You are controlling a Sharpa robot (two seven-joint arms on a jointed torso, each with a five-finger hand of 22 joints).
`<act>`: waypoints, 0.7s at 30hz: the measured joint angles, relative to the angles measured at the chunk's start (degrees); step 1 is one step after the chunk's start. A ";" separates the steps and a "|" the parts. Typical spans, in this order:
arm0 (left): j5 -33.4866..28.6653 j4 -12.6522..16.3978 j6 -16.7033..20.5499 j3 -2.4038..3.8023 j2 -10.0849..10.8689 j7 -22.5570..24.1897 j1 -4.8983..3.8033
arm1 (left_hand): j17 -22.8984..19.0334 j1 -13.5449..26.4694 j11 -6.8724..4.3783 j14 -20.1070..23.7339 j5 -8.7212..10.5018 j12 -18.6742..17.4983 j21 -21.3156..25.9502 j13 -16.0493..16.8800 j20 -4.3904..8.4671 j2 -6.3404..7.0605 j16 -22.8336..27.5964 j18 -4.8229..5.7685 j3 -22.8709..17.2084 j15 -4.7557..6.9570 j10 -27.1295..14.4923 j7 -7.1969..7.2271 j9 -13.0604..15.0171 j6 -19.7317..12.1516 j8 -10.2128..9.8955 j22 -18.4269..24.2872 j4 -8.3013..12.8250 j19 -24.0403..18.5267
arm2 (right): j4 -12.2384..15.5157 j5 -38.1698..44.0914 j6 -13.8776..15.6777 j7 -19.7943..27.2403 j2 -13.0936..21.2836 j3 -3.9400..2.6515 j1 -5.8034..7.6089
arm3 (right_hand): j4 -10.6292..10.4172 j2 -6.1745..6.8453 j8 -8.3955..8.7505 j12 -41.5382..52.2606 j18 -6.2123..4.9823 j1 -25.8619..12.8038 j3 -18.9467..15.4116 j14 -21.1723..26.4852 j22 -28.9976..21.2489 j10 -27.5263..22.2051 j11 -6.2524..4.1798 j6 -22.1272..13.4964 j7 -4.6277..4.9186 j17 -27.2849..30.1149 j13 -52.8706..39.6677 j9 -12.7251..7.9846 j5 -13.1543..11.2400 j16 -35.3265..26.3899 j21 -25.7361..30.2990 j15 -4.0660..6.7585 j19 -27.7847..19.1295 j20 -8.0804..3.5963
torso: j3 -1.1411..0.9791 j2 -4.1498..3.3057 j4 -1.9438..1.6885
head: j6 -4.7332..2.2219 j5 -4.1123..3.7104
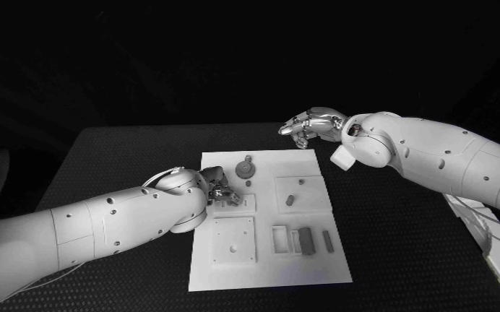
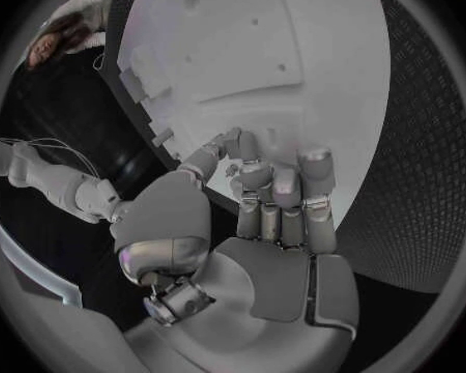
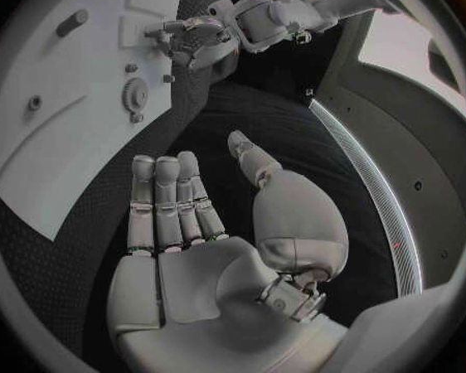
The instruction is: Assemble the parts on the task board
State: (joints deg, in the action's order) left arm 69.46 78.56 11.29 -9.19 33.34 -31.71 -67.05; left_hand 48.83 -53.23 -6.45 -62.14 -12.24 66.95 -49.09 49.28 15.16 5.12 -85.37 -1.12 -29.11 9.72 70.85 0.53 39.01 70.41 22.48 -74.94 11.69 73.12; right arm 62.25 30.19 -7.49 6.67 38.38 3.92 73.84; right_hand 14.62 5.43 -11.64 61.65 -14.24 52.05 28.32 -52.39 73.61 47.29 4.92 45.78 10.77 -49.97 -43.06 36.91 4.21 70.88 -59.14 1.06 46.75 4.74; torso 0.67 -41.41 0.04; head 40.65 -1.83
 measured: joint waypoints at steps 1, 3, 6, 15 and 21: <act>0.04 -0.06 -0.10 0.01 -0.05 0.01 -0.01 | 0.04 0.00 0.00 0.00 -0.01 0.00 0.00 0.00 0.00 0.00 0.00 -0.01 0.00 0.00 0.00 0.00 0.36 0.00 0.00 0.00 0.00 0.00 | 0.00 0.00 0.00 0.00 0.00 0.00 0.00 | 0.00 0.00 0.00 0.00 0.00 0.00 0.00 0.00 0.00 0.00 0.00 0.00 0.00 0.00 0.00 0.00 0.00 0.00 0.00 0.00 0.00 0.00 | 0.01 0.00 0.01 | 0.00 0.00; 0.10 -0.18 -0.33 0.03 -0.12 0.04 -0.04 | 0.06 0.00 0.00 0.00 -0.02 0.00 0.00 0.05 0.00 0.00 0.00 0.00 0.00 0.00 0.00 0.00 0.39 0.00 0.23 0.00 0.00 0.00 | -0.01 0.00 0.00 0.00 0.00 0.00 0.00 | 0.00 0.00 0.00 0.00 0.00 0.00 0.00 0.00 0.00 0.00 0.00 0.01 -0.01 0.00 0.00 0.00 0.00 0.00 0.00 0.00 0.00 0.00 | 0.01 0.00 0.01 | 0.03 0.01; 0.10 -0.30 -0.64 0.06 -0.20 0.08 -0.07 | 0.05 0.00 0.00 -0.01 -0.02 0.00 0.00 0.06 0.00 0.00 0.00 0.00 0.02 0.00 0.00 0.00 0.43 0.00 0.33 0.00 0.02 0.00 | -0.02 0.00 0.00 0.00 -0.03 0.00 0.00 | 0.00 0.00 0.00 0.00 0.00 0.00 0.00 0.00 0.00 0.00 0.00 0.03 -0.03 0.00 0.00 0.00 0.00 0.00 0.00 0.00 0.00 0.00 | 0.02 0.00 0.01 | 0.04 0.00; -0.57 -1.00 -1.45 0.16 -0.50 0.35 -0.14 | 0.11 0.00 -0.20 -0.21 -0.02 0.00 -0.22 0.05 0.09 0.00 0.00 0.00 0.17 0.17 0.21 0.01 1.98 0.00 0.32 0.01 0.18 0.10 | -0.07 0.00 0.00 -0.01 -0.09 0.00 0.00 | 0.00 0.00 0.00 0.00 0.00 0.00 0.00 -0.01 0.02 0.00 0.00 0.05 -0.05 0.06 0.00 0.00 0.00 0.21 0.00 -0.01 0.00 0.00 | 0.04 0.00 -0.02 | -0.01 -0.05; -1.32 -1.62 -1.96 0.26 -0.72 0.60 -0.18 | 0.17 0.00 -0.11 -0.31 -0.34 0.00 -0.22 0.11 0.17 0.00 0.00 0.00 0.25 0.10 0.30 0.01 2.11 0.00 0.45 0.01 0.25 0.20 | -0.11 0.00 0.00 -0.01 -0.19 0.00 0.00 | 0.00 0.00 0.00 0.00 0.00 0.00 0.00 -0.01 0.02 0.00 0.00 0.08 -0.07 0.06 0.06 0.00 0.00 0.22 0.00 -0.02 0.00 0.00 | 0.04 -0.01 -0.01 | 0.01 -0.08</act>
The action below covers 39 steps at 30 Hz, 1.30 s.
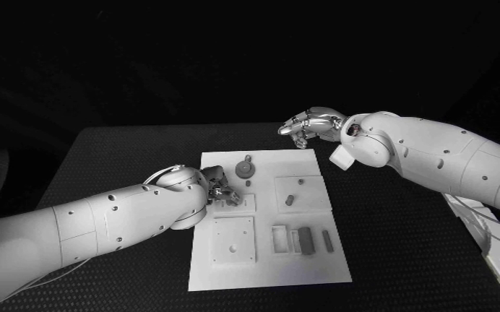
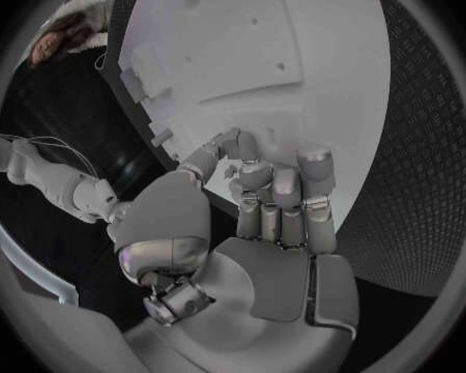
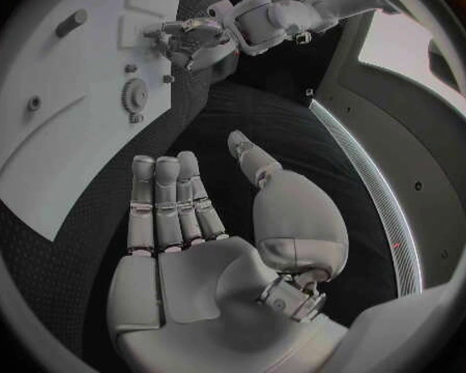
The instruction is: Assemble the parts on the task board
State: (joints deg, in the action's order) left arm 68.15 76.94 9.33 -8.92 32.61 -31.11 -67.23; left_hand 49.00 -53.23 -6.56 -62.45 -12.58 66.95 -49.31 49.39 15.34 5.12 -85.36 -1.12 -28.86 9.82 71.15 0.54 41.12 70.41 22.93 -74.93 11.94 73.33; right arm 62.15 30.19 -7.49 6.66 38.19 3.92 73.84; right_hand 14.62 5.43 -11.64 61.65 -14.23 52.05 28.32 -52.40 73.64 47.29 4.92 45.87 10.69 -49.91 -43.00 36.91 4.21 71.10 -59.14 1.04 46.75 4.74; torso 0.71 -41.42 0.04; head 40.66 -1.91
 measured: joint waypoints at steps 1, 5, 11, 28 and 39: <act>-0.13 -0.10 -0.09 0.01 -0.03 0.04 -0.01 | 0.00 0.00 0.00 0.00 0.00 0.00 0.00 0.00 0.00 0.00 0.00 0.00 0.00 0.00 0.00 0.00 0.00 0.00 0.10 0.00 0.00 0.00 | -0.01 0.00 0.00 0.00 -0.01 0.00 0.00 | 0.00 0.00 0.00 0.00 0.00 0.00 0.00 0.00 0.00 0.00 0.00 0.02 -0.02 0.00 0.00 0.00 0.00 0.00 0.00 0.00 0.00 0.00 | 0.00 -0.01 0.01 | 0.00 0.00; -0.73 -0.56 -0.60 0.08 -0.18 0.24 -0.06 | 0.00 0.00 0.01 -0.01 0.00 0.00 0.00 0.00 -0.01 0.00 0.00 0.00 0.00 0.00 0.01 0.00 0.26 0.00 0.20 0.00 0.00 0.01 | -0.03 0.00 0.00 0.00 -0.03 0.00 0.00 | 0.00 0.00 0.00 0.00 0.00 0.00 0.00 -0.01 0.00 0.00 0.00 0.06 -0.04 0.00 0.00 -0.05 0.00 0.00 0.00 -0.01 0.00 0.00 | 0.01 -0.01 0.02 | -0.01 0.00; -1.40 -1.36 -1.53 0.13 -0.58 0.48 -0.20 | 0.05 0.00 0.02 -0.11 0.00 -0.03 0.00 -0.01 -0.09 0.00 0.01 0.00 0.16 -0.08 0.01 0.00 0.65 0.00 0.43 0.00 0.16 0.09 | -0.09 0.00 -0.01 0.00 -0.17 0.00 0.00 | 0.00 0.00 0.00 0.00 0.00 0.00 0.00 -0.01 0.00 0.00 0.00 -0.10 0.11 0.00 0.00 -0.05 0.00 0.00 0.00 -0.01 0.00 0.00 | 0.01 -0.03 0.03 | -0.06 0.00; -0.75 -2.29 -3.13 0.14 -1.47 0.46 -0.64 | 0.05 0.00 0.13 -0.16 0.01 -0.04 -0.22 0.00 -0.12 0.00 0.01 0.01 0.32 0.21 0.11 0.00 0.86 0.00 0.77 0.01 0.32 0.09 | -0.14 0.00 -0.01 0.00 -0.28 0.00 0.00 | 0.00 0.00 0.00 0.00 0.00 0.00 0.00 -0.09 0.00 0.00 0.00 -0.08 0.10 0.05 0.05 -0.04 0.00 0.00 0.00 -0.09 0.00 0.00 | -0.01 -0.03 -0.01 | 0.05 -0.13; 3.82 -1.74 -5.05 0.13 -2.04 -0.35 -0.99 | 0.04 0.00 0.22 -0.17 0.24 -0.04 -0.22 0.03 -0.22 0.00 0.01 0.01 0.32 0.20 0.20 0.00 1.20 0.00 0.52 0.01 0.32 0.00 | -0.12 0.00 -0.02 0.00 -0.29 0.00 0.00 | 0.00 0.00 0.00 -0.01 0.00 0.00 0.00 -0.09 0.05 0.00 0.00 -0.04 0.05 0.05 0.05 -0.04 0.00 0.00 0.00 -0.09 0.00 0.00 | -0.03 0.02 -0.01 | 0.20 -0.11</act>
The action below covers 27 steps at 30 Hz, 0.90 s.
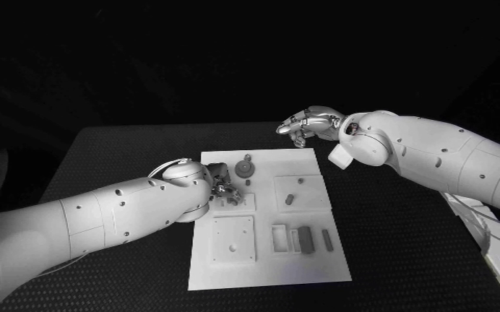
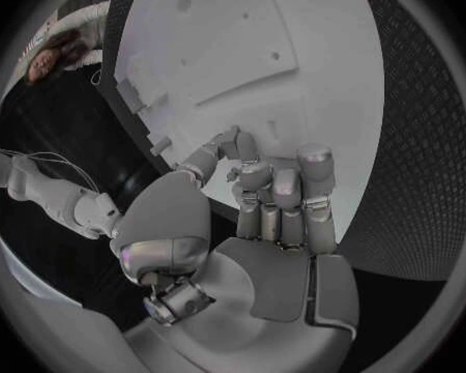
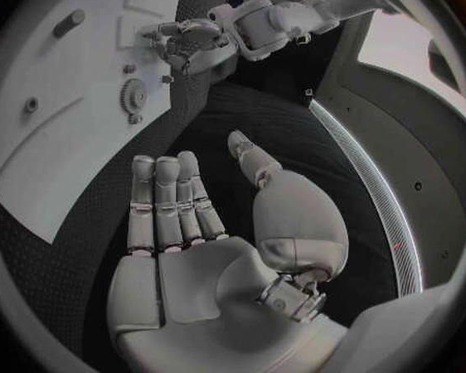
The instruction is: Assemble the parts on the task board
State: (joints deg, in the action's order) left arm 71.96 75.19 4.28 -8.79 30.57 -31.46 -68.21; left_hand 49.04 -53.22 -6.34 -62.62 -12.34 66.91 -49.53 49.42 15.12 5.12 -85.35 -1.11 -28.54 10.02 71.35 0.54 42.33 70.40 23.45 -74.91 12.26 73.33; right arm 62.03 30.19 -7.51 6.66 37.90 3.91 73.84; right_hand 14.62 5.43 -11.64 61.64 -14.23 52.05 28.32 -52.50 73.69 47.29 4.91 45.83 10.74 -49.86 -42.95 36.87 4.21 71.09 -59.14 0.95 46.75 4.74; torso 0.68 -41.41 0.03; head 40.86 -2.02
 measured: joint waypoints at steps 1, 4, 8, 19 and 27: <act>0.34 0.05 -0.09 0.01 -0.03 -0.07 -0.01 | 0.00 0.00 0.00 0.00 0.00 0.00 0.00 0.00 0.00 0.00 0.00 0.00 0.00 0.00 0.00 -0.11 0.05 -0.12 0.00 0.00 0.00 0.00 | 0.00 0.00 0.00 0.00 0.00 0.00 0.00 | 0.00 0.00 0.00 0.00 0.00 0.00 0.00 0.00 0.00 0.00 0.00 0.00 0.00 0.00 0.00 0.00 0.00 0.00 0.00 0.00 0.00 0.00 | -0.01 0.01 0.00 | 0.01 -0.02; 0.98 0.17 -0.23 0.01 -0.07 -0.18 -0.01 | 0.00 0.00 0.00 -0.01 0.11 0.00 0.00 0.00 -0.01 0.00 0.00 0.00 -0.02 0.00 0.00 -0.21 0.27 -0.21 0.00 0.00 -0.02 0.00 | 0.01 0.00 0.00 0.00 0.02 0.00 0.00 | 0.00 0.00 0.00 0.00 0.00 0.00 0.00 0.00 0.00 0.00 0.00 0.01 -0.01 0.00 0.05 0.00 0.00 0.00 0.00 0.00 0.00 0.00 | -0.01 0.02 -0.01 | 0.01 -0.07; 1.53 0.27 -0.30 0.01 -0.10 -0.23 -0.01 | 0.00 0.00 0.01 -0.01 0.22 -0.24 0.00 -0.01 0.04 0.00 0.21 0.00 -0.54 -0.01 0.00 -0.20 0.57 -0.21 -0.22 0.00 -0.54 -0.06 | 0.02 0.00 0.00 0.00 0.04 0.00 0.00 | 0.00 0.00 0.00 0.00 0.00 0.00 0.00 0.00 0.00 0.00 0.00 0.02 -0.02 0.00 0.06 0.00 0.00 0.00 0.00 0.00 0.00 0.00 | 0.00 0.02 -0.04 | 0.01 -0.13; 1.83 0.28 -0.25 -0.05 -0.16 -0.24 -0.01 | -0.01 1.84 -0.20 -0.05 4.03 -0.40 0.00 -0.01 0.24 0.64 0.43 0.01 -1.44 0.00 0.22 -0.20 1.49 -0.21 -0.55 0.01 -3.08 -0.04 | 0.03 0.00 0.00 0.00 0.02 0.00 0.00 | 0.00 0.00 0.00 -0.04 0.00 0.00 0.00 -0.01 0.00 0.00 0.00 -0.06 0.07 0.00 0.06 0.01 0.00 0.00 0.00 -0.01 0.00 0.00 | 0.04 0.01 -0.08 | -0.06 -0.13; 1.80 0.05 -0.22 -0.31 -0.12 -0.33 0.30 | 0.11 5.09 -0.63 -1.05 7.74 -0.67 0.26 0.09 0.76 3.89 0.43 -0.30 -0.91 1.69 0.64 0.21 1.89 -0.41 -1.39 0.01 -7.10 0.06 | 0.01 0.00 -0.01 0.00 0.03 0.00 0.00 | 0.00 0.00 0.00 0.19 0.00 0.00 0.00 -0.07 0.00 0.00 0.00 -0.06 0.07 0.05 0.06 0.01 0.00 0.00 0.00 -0.07 0.00 0.00 | 0.05 0.00 -0.04 | -0.01 -0.09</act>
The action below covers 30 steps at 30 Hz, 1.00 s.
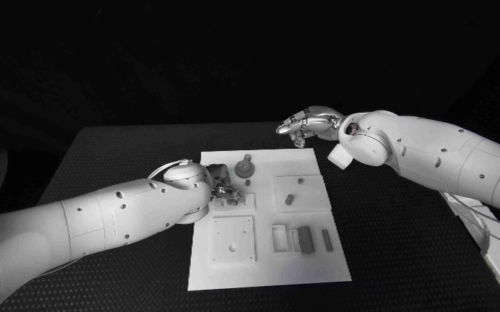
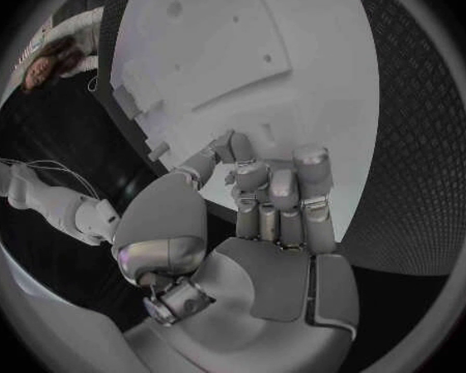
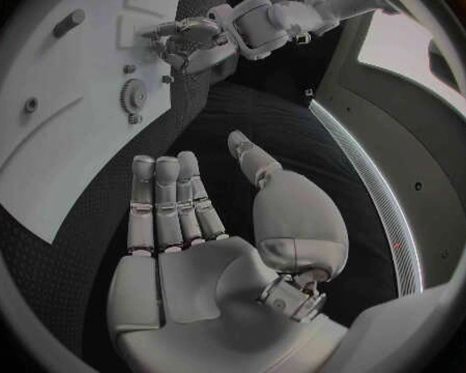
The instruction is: Assemble the parts on the task board
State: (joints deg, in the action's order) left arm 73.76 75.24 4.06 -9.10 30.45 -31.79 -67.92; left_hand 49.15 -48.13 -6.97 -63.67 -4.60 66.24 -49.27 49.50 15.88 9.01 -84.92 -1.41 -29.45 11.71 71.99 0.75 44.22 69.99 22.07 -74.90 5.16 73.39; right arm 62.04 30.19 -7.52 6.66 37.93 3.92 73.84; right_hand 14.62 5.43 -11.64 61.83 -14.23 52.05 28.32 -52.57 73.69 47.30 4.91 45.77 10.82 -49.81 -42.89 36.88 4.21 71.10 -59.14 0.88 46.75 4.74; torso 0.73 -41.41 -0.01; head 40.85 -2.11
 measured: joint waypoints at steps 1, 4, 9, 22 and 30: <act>-0.01 0.00 0.00 -0.03 -0.01 0.00 0.06 | 0.05 0.22 -0.11 0.00 0.00 0.00 0.00 0.06 -0.10 0.23 0.00 -0.02 0.01 0.00 -0.11 0.00 0.12 0.00 -0.13 0.00 -0.25 -0.11 | 0.00 0.00 0.00 0.00 0.00 0.00 0.00 | 0.00 0.00 0.00 0.00 -0.01 0.00 0.00 0.09 0.00 0.00 0.00 0.00 0.00 0.00 0.05 0.00 0.00 0.00 0.00 0.09 0.00 0.00 | 0.00 0.00 0.00 | 0.00 0.00; -0.06 0.01 -0.01 -0.05 0.00 0.00 0.10 | 0.05 0.52 -0.21 0.00 0.00 0.00 0.00 0.06 -0.19 0.52 0.00 -0.24 0.19 0.01 -0.21 0.01 0.22 -0.01 -0.15 0.00 -0.42 -0.21 | 0.00 0.00 -0.01 0.00 0.00 0.00 0.00 | 0.00 0.00 0.00 0.00 0.00 0.00 0.00 0.18 0.00 0.00 0.00 0.00 -0.01 0.00 0.07 0.00 0.00 0.00 0.00 0.18 0.00 0.00 | 0.00 0.00 0.00 | 0.01 0.00; -0.12 0.04 -0.01 -0.05 0.01 0.00 0.10 | 0.13 1.13 -0.21 -0.01 0.00 0.00 0.00 0.12 -0.19 0.61 0.00 -0.29 0.71 0.01 -0.21 0.05 0.41 -0.03 -0.15 0.00 -0.94 -0.21 | -0.01 0.00 -0.02 0.00 0.00 0.00 0.00 | 0.00 0.00 0.00 0.00 0.00 0.00 0.00 0.18 0.00 0.00 0.00 0.00 -0.02 0.00 0.07 0.00 0.00 0.00 0.00 0.18 0.00 0.00 | -0.01 0.00 0.00 | 0.01 0.01; -0.40 -0.17 0.66 -0.03 0.11 0.16 0.13 | 0.38 3.97 -0.12 0.00 0.67 0.00 -0.03 0.44 -0.38 0.05 0.00 -0.38 5.17 0.00 -0.41 0.15 1.19 -0.06 -0.16 -0.04 -1.54 -0.72 | -0.06 0.00 -0.04 0.01 -0.03 0.00 0.00 | 0.00 0.00 0.00 -0.01 0.00 0.00 0.00 0.18 0.00 0.00 0.00 0.03 -0.07 0.05 0.12 0.00 0.00 0.00 0.00 0.17 0.00 0.00 | -0.02 0.00 0.02 | -0.04 0.00; -0.68 -0.47 1.39 -0.03 0.39 0.19 0.13 | 0.44 5.19 -0.20 0.20 1.11 0.00 0.19 0.51 -0.42 -0.58 0.01 -0.76 8.08 0.16 -0.66 0.30 1.51 -0.11 -0.16 -0.03 -2.30 -1.02 | -0.06 0.00 -0.04 0.01 -0.02 0.00 0.00 | 0.00 0.00 0.00 -0.01 0.00 0.00 0.00 0.17 0.00 0.00 0.00 0.05 -0.10 0.05 0.12 0.00 0.00 0.00 0.00 0.16 0.00 0.00 | -0.03 -0.01 0.02 | -0.13 -0.01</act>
State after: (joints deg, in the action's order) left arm 73.08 74.77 5.45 -9.13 30.84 -31.60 -67.79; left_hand 49.59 -42.94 -7.17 -63.47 -3.49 66.24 -49.08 50.01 15.46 8.43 -84.91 -2.17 -21.37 11.86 71.33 1.05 45.72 69.89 21.91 -74.93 2.86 72.36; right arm 61.98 30.20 -7.55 6.67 37.91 3.92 73.84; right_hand 14.62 5.43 -11.64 61.82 -14.23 52.05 28.32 -52.40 73.69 47.29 4.91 45.81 10.71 -49.76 -42.77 36.88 4.21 71.09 -59.14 1.04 46.75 4.74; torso 0.69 -41.41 0.01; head 40.72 -2.12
